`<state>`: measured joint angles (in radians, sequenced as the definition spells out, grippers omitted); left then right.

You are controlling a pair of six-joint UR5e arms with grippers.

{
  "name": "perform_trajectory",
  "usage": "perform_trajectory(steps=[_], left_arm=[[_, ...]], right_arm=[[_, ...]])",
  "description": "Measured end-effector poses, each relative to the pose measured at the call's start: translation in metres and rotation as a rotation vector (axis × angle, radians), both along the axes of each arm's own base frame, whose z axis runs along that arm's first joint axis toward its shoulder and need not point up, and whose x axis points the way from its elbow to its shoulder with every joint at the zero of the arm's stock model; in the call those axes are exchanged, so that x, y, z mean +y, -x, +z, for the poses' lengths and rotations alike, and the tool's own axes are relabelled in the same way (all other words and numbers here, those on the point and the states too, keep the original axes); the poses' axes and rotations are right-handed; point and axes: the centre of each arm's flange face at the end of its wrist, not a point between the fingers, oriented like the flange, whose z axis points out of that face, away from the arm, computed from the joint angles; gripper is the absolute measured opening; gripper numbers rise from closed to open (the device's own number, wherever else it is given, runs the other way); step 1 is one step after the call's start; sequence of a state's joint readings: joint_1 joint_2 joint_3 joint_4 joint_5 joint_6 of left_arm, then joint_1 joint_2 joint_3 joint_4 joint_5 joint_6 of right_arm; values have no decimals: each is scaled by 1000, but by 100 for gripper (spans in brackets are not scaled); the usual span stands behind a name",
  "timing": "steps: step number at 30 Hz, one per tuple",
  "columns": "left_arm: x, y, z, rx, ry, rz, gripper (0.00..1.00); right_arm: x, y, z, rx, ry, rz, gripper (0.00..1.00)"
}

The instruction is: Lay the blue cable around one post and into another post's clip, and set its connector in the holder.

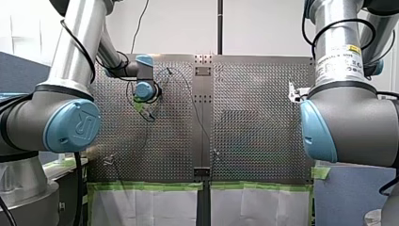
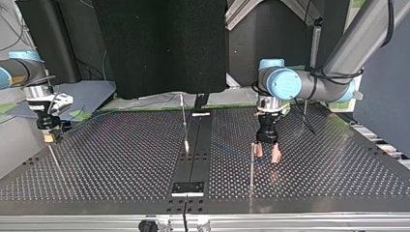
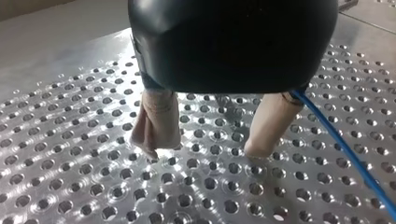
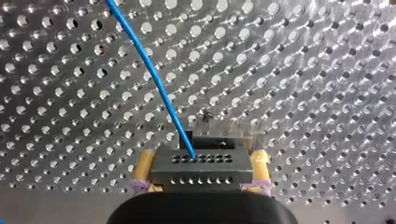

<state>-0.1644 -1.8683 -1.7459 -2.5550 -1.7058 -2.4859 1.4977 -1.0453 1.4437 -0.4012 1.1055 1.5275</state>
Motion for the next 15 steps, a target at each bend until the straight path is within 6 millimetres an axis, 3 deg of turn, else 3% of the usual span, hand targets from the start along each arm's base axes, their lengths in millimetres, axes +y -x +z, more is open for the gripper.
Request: perform_trajectory(steps=[15], left_arm=[[-1, -1, 1, -2, -1, -8, 100]], right_arm=[[-1, -7, 1, -15, 10, 8, 0]])
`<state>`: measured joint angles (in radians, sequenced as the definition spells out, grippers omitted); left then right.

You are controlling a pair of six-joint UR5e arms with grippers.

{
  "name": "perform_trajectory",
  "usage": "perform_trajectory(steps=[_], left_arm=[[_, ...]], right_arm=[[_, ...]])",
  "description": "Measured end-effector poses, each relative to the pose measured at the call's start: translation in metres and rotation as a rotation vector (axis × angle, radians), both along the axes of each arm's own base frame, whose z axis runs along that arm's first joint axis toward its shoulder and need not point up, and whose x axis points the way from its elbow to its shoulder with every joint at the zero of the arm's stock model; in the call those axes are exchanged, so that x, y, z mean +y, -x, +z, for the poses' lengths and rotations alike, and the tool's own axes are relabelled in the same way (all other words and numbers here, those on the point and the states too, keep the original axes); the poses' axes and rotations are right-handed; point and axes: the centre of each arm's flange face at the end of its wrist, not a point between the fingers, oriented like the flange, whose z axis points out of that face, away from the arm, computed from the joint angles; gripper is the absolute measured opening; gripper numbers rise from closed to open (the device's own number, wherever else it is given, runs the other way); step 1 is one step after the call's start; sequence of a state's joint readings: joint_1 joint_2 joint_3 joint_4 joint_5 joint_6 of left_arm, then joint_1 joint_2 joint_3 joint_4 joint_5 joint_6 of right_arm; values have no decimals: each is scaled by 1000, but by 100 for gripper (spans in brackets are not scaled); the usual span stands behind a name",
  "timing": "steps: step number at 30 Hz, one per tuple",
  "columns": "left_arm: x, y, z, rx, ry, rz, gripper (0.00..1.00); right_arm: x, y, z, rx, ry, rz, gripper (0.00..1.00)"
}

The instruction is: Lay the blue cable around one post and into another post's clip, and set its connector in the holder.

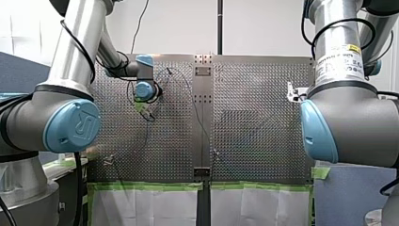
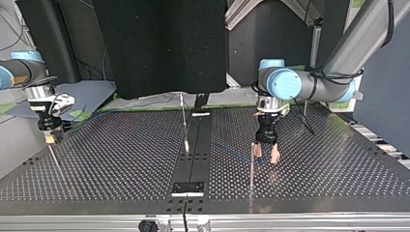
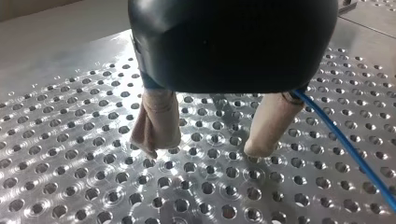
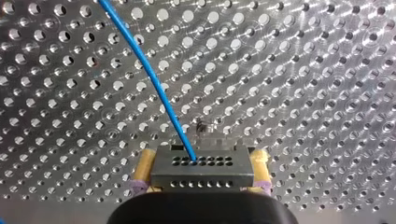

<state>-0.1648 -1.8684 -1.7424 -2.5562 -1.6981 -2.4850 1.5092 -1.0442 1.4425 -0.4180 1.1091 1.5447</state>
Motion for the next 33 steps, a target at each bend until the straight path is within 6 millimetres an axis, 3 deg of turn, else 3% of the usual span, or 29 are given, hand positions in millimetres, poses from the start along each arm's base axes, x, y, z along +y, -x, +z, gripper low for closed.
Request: perform_trajectory(steps=[33], left_arm=[[-1, 0, 1, -1, -2, -2, 100]], right_arm=[[-3, -2, 2, -35, 3, -22, 0]])
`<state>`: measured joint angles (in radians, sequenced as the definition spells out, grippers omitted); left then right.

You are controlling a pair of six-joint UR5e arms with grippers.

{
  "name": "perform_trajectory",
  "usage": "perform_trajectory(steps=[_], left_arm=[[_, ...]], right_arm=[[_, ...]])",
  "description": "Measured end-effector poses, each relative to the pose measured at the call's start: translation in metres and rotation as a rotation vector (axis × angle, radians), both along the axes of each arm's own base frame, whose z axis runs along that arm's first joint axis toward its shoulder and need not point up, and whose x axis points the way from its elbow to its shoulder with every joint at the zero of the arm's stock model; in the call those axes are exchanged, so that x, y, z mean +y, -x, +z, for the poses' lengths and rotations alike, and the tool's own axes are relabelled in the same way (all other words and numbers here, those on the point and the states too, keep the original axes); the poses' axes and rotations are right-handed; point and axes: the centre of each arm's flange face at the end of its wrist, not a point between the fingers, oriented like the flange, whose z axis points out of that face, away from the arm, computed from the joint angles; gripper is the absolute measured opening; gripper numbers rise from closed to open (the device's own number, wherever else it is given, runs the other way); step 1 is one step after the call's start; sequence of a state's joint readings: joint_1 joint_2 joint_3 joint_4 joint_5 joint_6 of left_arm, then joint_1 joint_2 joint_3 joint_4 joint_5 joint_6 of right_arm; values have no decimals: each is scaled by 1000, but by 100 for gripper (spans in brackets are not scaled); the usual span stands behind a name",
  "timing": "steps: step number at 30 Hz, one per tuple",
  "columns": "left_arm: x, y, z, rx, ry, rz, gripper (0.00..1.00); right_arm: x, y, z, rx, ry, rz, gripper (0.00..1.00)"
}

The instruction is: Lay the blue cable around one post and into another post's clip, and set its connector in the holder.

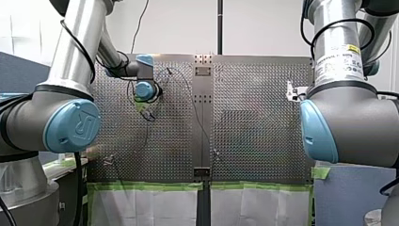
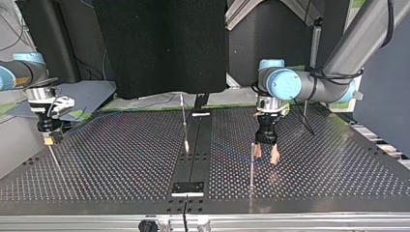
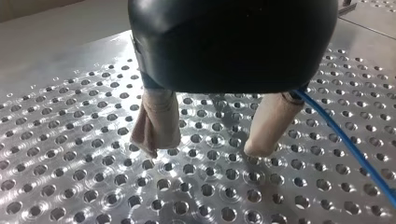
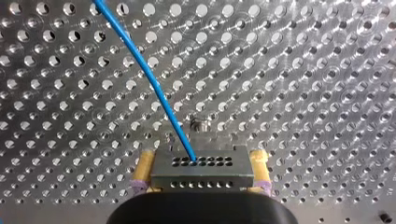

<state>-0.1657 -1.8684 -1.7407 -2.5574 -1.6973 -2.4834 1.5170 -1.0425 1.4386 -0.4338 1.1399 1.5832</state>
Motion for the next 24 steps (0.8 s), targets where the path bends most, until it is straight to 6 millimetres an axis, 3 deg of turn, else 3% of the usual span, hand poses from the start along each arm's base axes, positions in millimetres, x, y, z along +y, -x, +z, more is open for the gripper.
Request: perform_trajectory(steps=[16, 17, 18, 20, 21, 23, 24], left_arm=[[0, 0, 0, 0, 0, 0, 100], [0, 0, 0, 0, 0, 0, 100], [0, 0, 0, 0, 0, 0, 100], [0, 0, 0, 0, 0, 0, 100], [0, 0, 0, 0, 0, 0, 100], [0, 0, 0, 0, 0, 0, 100], [0, 0, 0, 0, 0, 0, 100]], right_arm=[[0, -3, 1, 4, 8, 1, 0], [0, -3, 1, 4, 8, 1, 10], [0, -3, 1, 5, 8, 1, 10], [0, -3, 1, 6, 9, 0, 31], [0, -3, 1, 6, 9, 0, 31], [0, -3, 1, 6, 9, -3, 53], [0, -3, 1, 6, 9, -5, 53]])
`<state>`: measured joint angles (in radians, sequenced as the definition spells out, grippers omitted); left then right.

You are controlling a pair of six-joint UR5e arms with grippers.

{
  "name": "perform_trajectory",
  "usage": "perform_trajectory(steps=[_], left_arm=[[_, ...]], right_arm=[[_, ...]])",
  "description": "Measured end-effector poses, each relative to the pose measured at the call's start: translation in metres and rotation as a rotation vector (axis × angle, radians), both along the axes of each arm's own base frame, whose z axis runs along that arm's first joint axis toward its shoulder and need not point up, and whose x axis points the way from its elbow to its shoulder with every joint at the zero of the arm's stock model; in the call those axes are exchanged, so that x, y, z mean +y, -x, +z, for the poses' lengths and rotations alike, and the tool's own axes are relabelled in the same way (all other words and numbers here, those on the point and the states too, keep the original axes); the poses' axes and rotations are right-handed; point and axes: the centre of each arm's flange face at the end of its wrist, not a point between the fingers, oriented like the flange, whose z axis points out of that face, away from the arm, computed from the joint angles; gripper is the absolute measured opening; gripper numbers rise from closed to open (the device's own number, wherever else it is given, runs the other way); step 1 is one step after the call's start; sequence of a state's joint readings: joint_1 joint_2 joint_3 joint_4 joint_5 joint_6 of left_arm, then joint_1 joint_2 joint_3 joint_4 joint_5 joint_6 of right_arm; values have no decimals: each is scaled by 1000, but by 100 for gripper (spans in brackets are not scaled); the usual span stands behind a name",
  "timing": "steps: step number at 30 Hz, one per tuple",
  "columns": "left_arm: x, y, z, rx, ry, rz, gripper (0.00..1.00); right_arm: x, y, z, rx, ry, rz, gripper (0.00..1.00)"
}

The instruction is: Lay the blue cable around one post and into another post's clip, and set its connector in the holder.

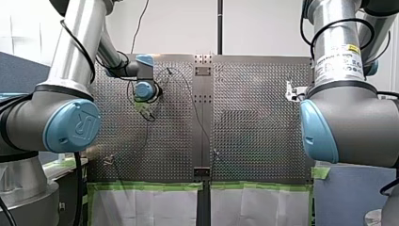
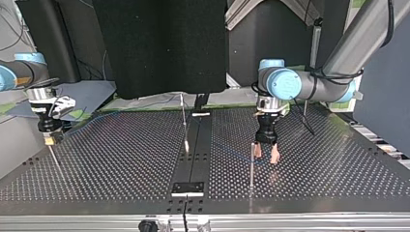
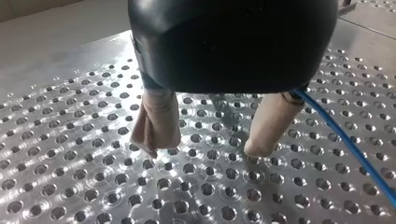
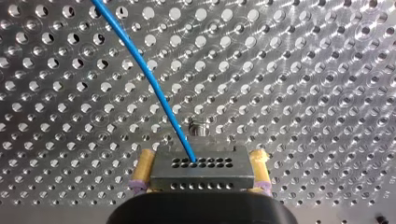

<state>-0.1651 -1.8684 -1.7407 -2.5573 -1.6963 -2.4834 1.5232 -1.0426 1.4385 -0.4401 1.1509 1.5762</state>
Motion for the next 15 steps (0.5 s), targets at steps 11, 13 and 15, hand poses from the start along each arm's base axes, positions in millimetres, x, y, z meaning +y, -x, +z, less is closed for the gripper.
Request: perform_trajectory(steps=[11, 13, 15], left_arm=[[1, 0, 0, 0, 0, 1, 100], [1, 0, 0, 0, 0, 1, 100], [1, 0, 0, 0, 0, 1, 100]], right_arm=[[-1, 2, 1, -1, 2, -24, 92], [-1, 1, 1, -1, 2, -24, 92], [-1, 1, 0, -1, 1, -23, 92]])
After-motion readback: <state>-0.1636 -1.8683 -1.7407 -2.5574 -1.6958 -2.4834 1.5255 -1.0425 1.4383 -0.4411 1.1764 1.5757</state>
